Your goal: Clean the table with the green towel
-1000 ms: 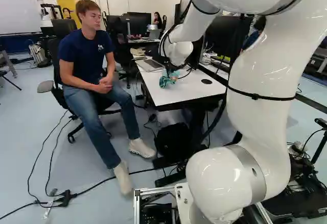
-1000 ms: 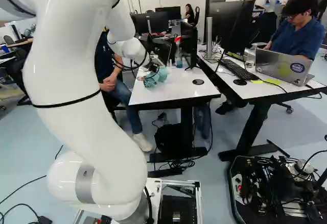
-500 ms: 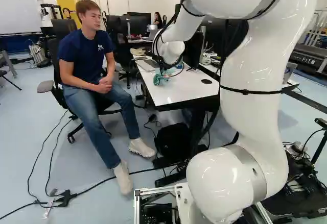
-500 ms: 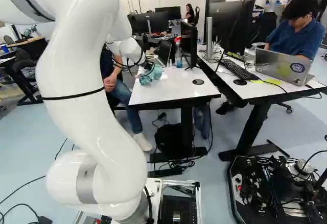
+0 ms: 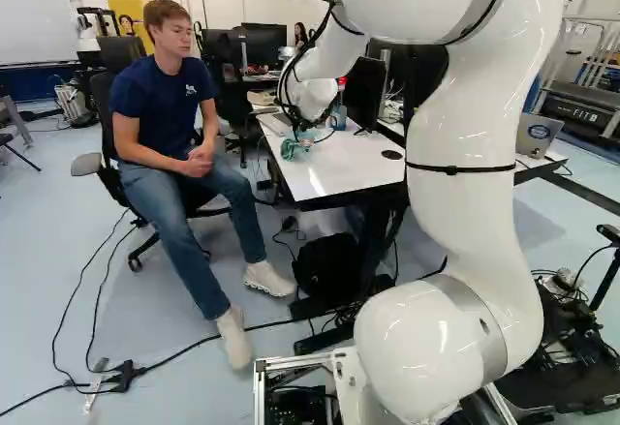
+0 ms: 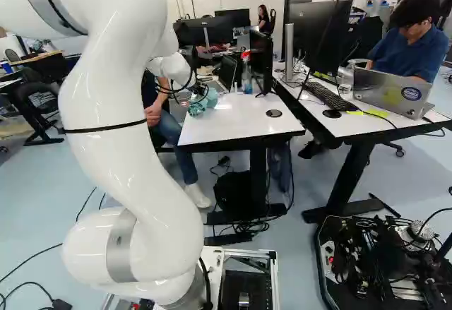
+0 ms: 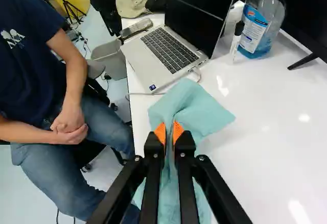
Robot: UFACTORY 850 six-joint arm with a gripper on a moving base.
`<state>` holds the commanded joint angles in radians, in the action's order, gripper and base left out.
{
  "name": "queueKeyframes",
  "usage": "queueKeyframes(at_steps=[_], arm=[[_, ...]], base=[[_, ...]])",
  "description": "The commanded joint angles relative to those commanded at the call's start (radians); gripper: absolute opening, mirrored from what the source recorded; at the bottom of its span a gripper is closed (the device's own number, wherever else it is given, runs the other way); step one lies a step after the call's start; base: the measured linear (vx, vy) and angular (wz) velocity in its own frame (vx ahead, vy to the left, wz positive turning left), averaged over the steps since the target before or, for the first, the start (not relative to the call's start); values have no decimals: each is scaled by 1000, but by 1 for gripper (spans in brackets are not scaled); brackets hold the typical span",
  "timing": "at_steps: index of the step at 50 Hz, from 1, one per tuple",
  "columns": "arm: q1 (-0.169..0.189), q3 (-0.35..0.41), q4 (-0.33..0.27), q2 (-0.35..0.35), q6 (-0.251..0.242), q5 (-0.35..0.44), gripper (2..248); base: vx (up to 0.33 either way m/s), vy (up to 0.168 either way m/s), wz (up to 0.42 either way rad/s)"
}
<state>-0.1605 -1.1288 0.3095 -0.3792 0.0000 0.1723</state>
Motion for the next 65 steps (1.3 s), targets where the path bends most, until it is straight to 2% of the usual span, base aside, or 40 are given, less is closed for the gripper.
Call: queueKeyframes(at_steps=[4, 5, 9, 10, 14, 15, 20, 21, 25, 26, 30, 31, 65], arm=[[0, 0, 0, 0, 0, 0, 44], [0, 0, 0, 0, 0, 0, 76], [0, 0, 0, 0, 0, 0, 76], [0, 0, 0, 0, 0, 0, 112], [0, 0, 0, 0, 0, 0, 112], [0, 0, 0, 0, 0, 0, 150], [0, 0, 0, 0, 0, 0, 150], [0, 0, 0, 0, 0, 0, 187], [0, 0, 0, 0, 0, 0, 187], [0, 0, 0, 0, 0, 0, 225], [0, 0, 0, 0, 0, 0, 225], [0, 0, 0, 0, 0, 0, 247], [1, 19, -4, 14, 0, 8, 247]], base=[[0, 0, 0], [0, 0, 0], [0, 0, 0], [0, 0, 0], [0, 0, 0], [0, 0, 0], [0, 0, 0], [0, 0, 0], [0, 0, 0], [0, 0, 0], [0, 0, 0], [0, 0, 0], [0, 0, 0]])
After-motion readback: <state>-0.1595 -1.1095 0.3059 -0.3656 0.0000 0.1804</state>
